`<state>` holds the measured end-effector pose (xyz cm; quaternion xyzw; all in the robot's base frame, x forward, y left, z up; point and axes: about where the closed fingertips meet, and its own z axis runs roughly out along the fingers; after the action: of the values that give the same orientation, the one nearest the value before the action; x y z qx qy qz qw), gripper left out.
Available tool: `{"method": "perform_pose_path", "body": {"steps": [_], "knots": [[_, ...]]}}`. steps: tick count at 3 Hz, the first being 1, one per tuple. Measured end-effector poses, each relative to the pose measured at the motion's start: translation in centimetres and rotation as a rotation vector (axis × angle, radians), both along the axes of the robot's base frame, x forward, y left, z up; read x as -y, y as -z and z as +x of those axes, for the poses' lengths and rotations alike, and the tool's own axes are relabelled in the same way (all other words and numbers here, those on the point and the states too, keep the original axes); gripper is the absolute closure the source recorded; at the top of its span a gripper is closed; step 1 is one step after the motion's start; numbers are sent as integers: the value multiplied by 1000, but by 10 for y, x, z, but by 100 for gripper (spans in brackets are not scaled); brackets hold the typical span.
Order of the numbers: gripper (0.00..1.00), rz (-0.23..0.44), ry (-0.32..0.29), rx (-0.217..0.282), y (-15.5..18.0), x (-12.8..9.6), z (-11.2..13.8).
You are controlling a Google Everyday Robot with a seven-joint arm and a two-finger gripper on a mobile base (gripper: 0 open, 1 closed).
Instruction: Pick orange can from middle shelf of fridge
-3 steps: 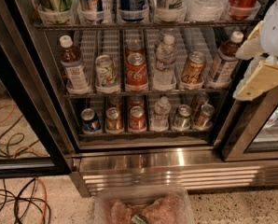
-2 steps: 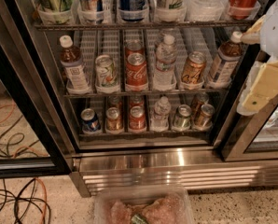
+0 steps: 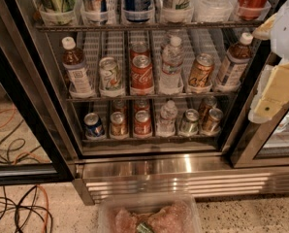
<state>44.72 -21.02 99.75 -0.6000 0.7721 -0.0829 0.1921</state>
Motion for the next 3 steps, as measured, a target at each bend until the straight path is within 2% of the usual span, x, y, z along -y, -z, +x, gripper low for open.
{"method": "perform_pose_path", "body": {"steps": [2, 3], "knots": [[0, -12, 40, 13, -1, 3, -2], [0, -20, 37, -8, 4, 2, -11]]}}
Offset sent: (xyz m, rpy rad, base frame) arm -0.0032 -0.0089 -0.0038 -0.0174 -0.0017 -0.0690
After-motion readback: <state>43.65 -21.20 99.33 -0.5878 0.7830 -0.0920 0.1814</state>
